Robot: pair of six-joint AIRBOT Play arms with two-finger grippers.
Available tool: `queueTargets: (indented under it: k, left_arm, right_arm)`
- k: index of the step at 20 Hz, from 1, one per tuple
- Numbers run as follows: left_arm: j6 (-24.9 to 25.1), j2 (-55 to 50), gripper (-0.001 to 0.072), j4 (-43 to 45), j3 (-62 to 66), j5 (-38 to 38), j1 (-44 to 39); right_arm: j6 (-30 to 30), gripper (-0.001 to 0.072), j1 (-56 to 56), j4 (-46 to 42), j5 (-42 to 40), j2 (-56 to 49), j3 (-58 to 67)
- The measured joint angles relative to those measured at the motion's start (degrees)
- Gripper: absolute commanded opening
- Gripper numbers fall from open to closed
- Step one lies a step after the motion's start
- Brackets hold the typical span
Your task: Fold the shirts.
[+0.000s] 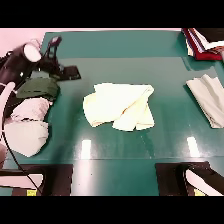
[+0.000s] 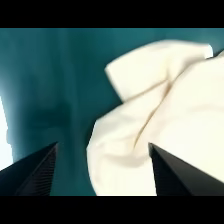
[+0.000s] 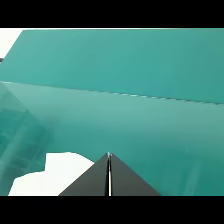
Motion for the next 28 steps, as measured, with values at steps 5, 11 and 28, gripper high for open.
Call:
queueTargets:
  k: [5,11,28]
  left_arm:
    - [6.3,-2.8,0.0641,-11.0,-14.3,5.8,2.5]
    - [9.4,-5.8,0.0022,-18.3,-16.1,11.1,-1.4]
    - [10.3,-6.3,0.0022,-11.4,-0.4,5.5,-2.6]
  right_arm:
    - [0.0,0.0018,0.0,0.0,0.0,0.0,0.0]
    - [0.0,0.0018,0.0,0.0,1.9,0.0,-0.6]
    - [-3.7,0.0484,-3.0,11.6,-1.1,-8.6,-61.9]
